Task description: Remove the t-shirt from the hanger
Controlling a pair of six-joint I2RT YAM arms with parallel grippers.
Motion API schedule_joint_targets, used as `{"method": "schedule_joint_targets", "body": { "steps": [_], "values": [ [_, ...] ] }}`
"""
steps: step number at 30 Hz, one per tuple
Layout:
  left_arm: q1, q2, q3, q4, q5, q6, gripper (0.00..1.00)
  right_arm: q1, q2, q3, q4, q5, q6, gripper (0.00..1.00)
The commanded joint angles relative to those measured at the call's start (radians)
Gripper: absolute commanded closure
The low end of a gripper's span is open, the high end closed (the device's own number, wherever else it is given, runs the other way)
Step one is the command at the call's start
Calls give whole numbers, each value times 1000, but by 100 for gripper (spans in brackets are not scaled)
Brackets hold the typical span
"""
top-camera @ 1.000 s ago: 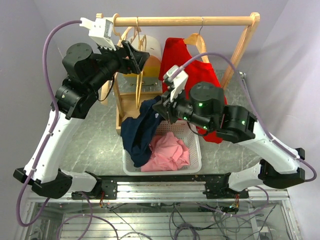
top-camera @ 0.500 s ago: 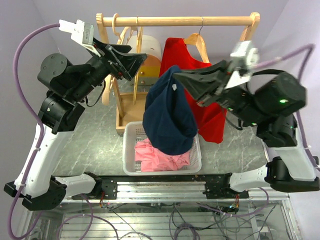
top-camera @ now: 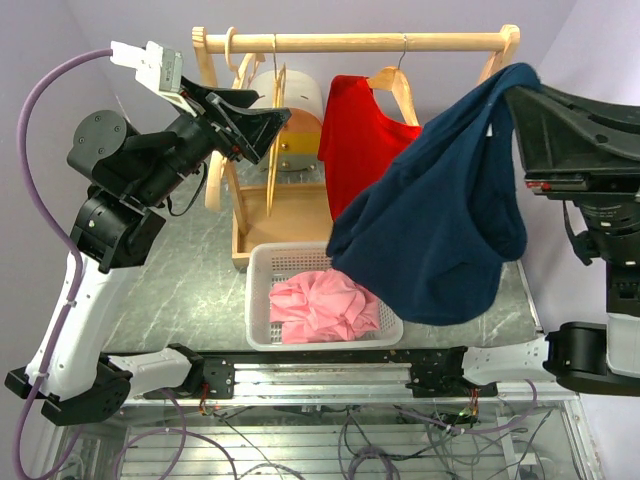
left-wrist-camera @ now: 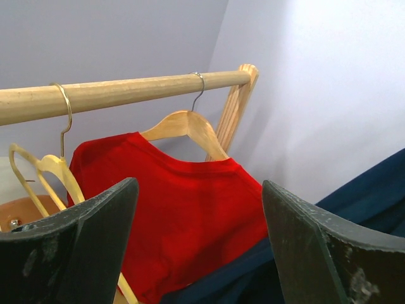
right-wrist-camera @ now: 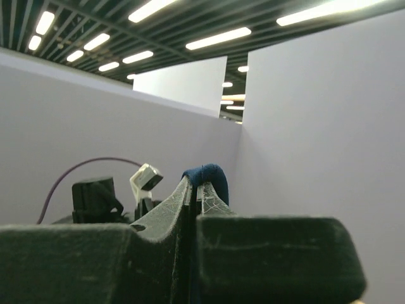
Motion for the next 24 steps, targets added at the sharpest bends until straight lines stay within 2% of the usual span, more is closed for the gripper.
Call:
{"method": "schedule_joint_targets", "body": {
  "steps": [1,6,13,24],
  "values": [
    [5,-6,31,-7,-17,31,11,4,33,46,60,-6,-30,100],
    [4,-16,17,-8,-36,41,10,4,71,42,53,35,-20,100],
    [4,-35,-21,8,-30,56,9,4,136,-45,54,90,26,100],
    [4,-81,-83,44,-73,75,8,4,323,40,49,-11,117,100]
  ]
}}
